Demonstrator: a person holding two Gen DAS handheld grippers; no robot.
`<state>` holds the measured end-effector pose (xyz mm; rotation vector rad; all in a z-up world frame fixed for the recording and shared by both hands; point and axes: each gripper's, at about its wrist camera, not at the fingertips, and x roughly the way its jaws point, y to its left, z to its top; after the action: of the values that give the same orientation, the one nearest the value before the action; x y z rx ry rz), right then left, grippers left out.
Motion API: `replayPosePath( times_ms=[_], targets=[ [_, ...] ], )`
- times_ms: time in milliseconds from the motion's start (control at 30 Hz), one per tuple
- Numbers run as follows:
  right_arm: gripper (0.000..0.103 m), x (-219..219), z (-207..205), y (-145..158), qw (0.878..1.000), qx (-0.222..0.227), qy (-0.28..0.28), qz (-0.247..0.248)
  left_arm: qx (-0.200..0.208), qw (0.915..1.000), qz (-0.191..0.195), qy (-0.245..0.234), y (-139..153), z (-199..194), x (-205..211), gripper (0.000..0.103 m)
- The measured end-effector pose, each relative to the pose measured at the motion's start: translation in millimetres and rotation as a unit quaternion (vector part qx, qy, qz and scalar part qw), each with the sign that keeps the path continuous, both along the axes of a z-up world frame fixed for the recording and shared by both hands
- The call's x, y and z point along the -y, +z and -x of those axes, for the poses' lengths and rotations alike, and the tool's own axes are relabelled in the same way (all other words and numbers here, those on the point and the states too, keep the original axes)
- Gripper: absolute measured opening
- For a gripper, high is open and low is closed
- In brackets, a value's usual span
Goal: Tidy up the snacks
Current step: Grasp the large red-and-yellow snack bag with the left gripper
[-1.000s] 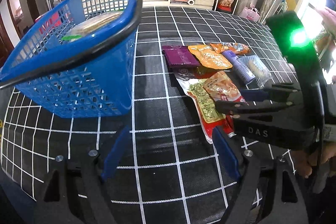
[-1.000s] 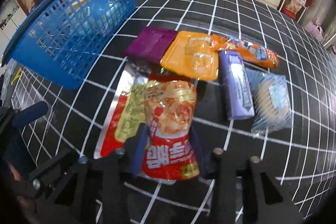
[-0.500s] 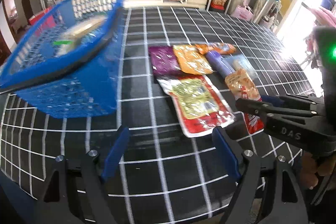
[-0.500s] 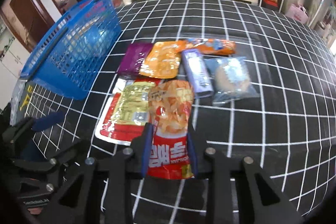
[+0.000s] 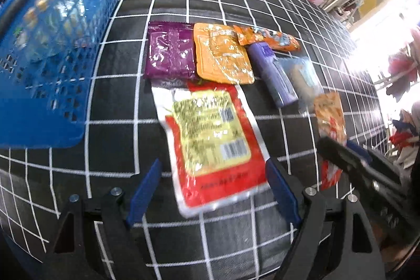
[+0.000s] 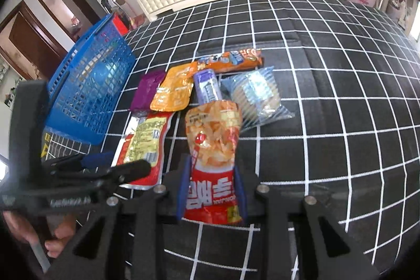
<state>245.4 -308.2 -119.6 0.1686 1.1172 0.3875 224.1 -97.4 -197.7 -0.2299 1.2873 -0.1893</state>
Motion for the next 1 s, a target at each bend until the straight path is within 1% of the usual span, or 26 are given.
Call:
replayPosePath(
  times_ms=[67,133,233,400,433,567,733,800,867,1000],
  targets=[
    [0.035,3,-1,0,1.0,-0.001,-0.002,-0.007,-0.015,0.9999,0.004,0.004,-1,-11,1,0.08],
    [0.035,6,-4,-2,1.0,-0.003,-0.003,-0.011,-0.028,0.9996,0.0,0.008,-3,-22,0,0.08],
    [0.035,6,-8,-5,1.0,-0.007,-0.003,-0.017,-0.032,0.9993,-0.016,0.008,-1,-33,7,0.08],
    [0.035,12,-12,-10,0.999,-0.012,-0.012,-0.027,-0.038,0.998,-0.05,-0.012,0,-49,22,0.08],
    [0.035,14,-12,-11,0.999,-0.014,-0.014,-0.03,-0.038,0.9978,-0.051,-0.014,0,-45,21,0.08],
    [0.035,19,-14,-12,0.999,-0.015,-0.015,-0.036,-0.041,0.9973,-0.058,-0.015,0,-55,28,0.08],
    [0.035,22,-15,-16,0.999,-0.021,-0.014,-0.044,-0.046,0.9966,-0.066,-0.017,-5,-76,43,0.08],
    [0.035,24,-15,-18,0.998,-0.025,-0.015,-0.046,-0.047,0.9956,-0.077,-0.026,-7,-83,52,0.08],
    [0.035,25,-14,-18,0.998,-0.025,-0.017,-0.047,-0.045,0.9936,-0.097,-0.035,-10,-92,66,0.08],
    [0.035,29,-13,-16,0.998,-0.023,-0.021,-0.047,-0.038,0.9908,-0.125,-0.034,-11,-102,81,0.08]
  ],
)
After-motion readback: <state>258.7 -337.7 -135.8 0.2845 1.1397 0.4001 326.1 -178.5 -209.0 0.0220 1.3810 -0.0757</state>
